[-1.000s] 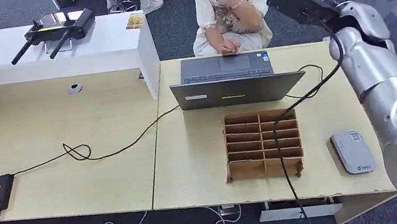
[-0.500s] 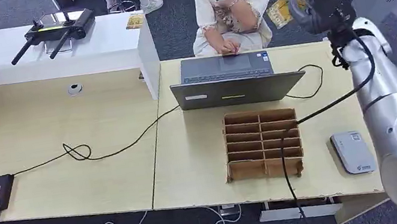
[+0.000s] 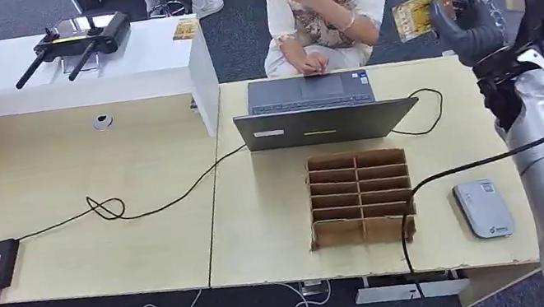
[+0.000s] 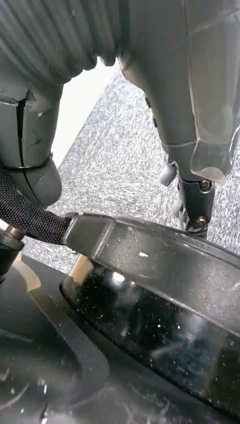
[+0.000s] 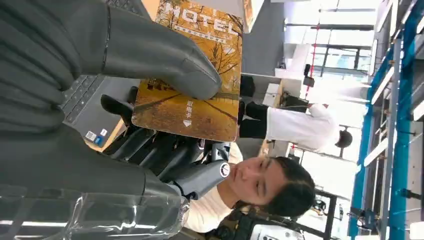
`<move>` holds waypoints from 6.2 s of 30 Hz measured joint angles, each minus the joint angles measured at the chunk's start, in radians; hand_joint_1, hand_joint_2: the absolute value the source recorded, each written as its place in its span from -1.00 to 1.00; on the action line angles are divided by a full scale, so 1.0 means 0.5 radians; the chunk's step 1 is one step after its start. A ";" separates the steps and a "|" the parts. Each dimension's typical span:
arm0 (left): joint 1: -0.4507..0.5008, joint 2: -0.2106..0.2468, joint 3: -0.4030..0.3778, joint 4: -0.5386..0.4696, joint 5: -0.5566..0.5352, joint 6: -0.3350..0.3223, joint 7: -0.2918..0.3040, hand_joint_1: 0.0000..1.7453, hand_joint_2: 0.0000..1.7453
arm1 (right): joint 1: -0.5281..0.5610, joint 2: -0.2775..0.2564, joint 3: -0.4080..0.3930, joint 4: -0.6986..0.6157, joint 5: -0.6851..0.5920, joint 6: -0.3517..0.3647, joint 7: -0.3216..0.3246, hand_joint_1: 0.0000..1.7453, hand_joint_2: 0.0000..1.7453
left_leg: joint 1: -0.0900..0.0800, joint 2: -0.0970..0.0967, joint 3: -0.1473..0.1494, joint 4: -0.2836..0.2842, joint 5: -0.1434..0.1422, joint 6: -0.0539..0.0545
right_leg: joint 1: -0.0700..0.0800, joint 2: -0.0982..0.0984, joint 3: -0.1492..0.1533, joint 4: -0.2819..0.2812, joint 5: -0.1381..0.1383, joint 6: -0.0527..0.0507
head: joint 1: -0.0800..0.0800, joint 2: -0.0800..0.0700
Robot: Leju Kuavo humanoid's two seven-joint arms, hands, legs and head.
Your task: Pass the card to the sensor for recognition and then transmit it.
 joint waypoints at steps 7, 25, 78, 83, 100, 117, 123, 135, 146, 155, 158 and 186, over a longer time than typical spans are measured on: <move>0.001 0.000 0.000 0.000 0.007 0.002 0.000 -1.00 1.00 | 0.096 -0.085 0.023 -0.097 -0.261 0.139 0.027 1.00 1.00 | 0.000 0.000 0.000 0.000 0.000 0.000 | 0.000 0.000 0.000 0.000 0.000 0.001 | 0.001 0.000; 0.014 -0.011 0.000 0.000 0.050 0.054 0.018 -1.00 1.00 | 0.422 -0.463 0.141 -0.362 -0.708 0.154 0.087 1.00 1.00 | -0.006 -0.004 0.000 0.000 -0.003 0.007 | -0.006 -0.003 0.002 -0.001 -0.004 0.007 | -0.001 0.000; 0.024 -0.016 0.000 0.000 0.073 0.067 0.005 -1.00 1.00 | 0.631 -0.904 0.472 -0.327 -0.405 -0.126 0.156 1.00 1.00 | -0.010 -0.005 0.000 0.000 -0.005 0.010 | -0.010 -0.004 0.001 -0.001 -0.006 0.010 | 0.000 0.000; 0.026 -0.015 0.000 0.000 0.073 0.067 0.000 -1.00 1.00 | 0.692 -0.930 0.468 -0.316 -0.428 -0.097 0.137 1.00 1.00 | -0.010 -0.005 -0.001 0.000 -0.005 0.010 | -0.010 -0.004 0.001 -0.001 -0.006 0.010 | 0.000 0.000; 0.028 -0.016 -0.001 0.000 0.079 0.069 -0.001 -1.00 1.00 | 0.948 -0.954 0.386 -0.245 -0.411 -0.112 0.061 1.00 1.00 | -0.011 -0.005 -0.001 0.000 -0.006 0.012 | -0.010 -0.004 0.001 -0.001 -0.007 0.011 | 0.000 0.000; 0.030 -0.016 -0.002 0.000 0.091 0.069 -0.006 -1.00 1.00 | 1.001 -0.891 0.382 -0.167 -0.186 -0.214 0.088 1.00 1.00 | -0.011 -0.005 -0.001 0.000 -0.006 0.012 | -0.010 -0.004 0.001 -0.001 -0.007 0.011 | 0.000 0.000; 0.030 -0.016 -0.002 0.000 0.091 0.069 -0.006 -1.00 1.00 | 1.003 -0.888 0.382 -0.151 -0.187 -0.214 0.088 1.00 1.00 | -0.011 -0.005 -0.002 0.000 -0.006 0.012 | -0.010 -0.004 0.001 -0.001 -0.007 0.011 | 0.000 0.000; 0.032 -0.015 -0.002 0.000 0.091 0.067 -0.012 -1.00 1.00 | 1.084 -0.874 0.382 -0.145 -0.090 -0.306 0.084 1.00 1.00 | -0.011 -0.005 -0.002 0.000 -0.006 0.012 | -0.010 -0.004 0.001 -0.001 -0.007 0.011 | 0.000 0.000; 0.033 -0.015 -0.007 0.000 0.091 0.066 -0.019 -1.00 1.00 | 1.171 -0.861 0.377 -0.145 -0.039 -0.318 0.101 1.00 1.00 | -0.011 -0.005 -0.002 0.000 -0.006 0.012 | -0.010 -0.004 0.001 -0.001 -0.007 0.012 | -0.001 0.000; 0.034 -0.015 -0.010 -0.001 0.085 0.066 -0.024 -1.00 1.00 | 1.220 -0.813 0.377 -0.133 0.008 -0.305 0.107 1.00 1.00 | -0.011 -0.005 -0.002 0.000 -0.006 0.012 | -0.010 -0.004 0.001 -0.001 -0.007 0.012 | 0.000 0.000; 0.033 -0.015 -0.011 -0.001 0.085 0.066 -0.025 -1.00 1.00 | 1.222 -0.800 0.378 -0.126 0.029 -0.285 0.112 1.00 1.00 | -0.011 -0.005 -0.002 0.000 -0.006 0.012 | -0.010 -0.004 0.001 -0.001 -0.007 0.012 | 0.000 0.000; 0.035 -0.015 -0.015 -0.005 0.092 0.058 -0.025 -1.00 1.00 | 1.185 -0.668 0.424 -0.157 0.556 -0.773 0.305 1.00 1.00 | -0.011 -0.004 0.000 0.000 -0.006 0.012 | -0.010 -0.003 0.002 -0.001 -0.007 0.012 | 0.000 0.000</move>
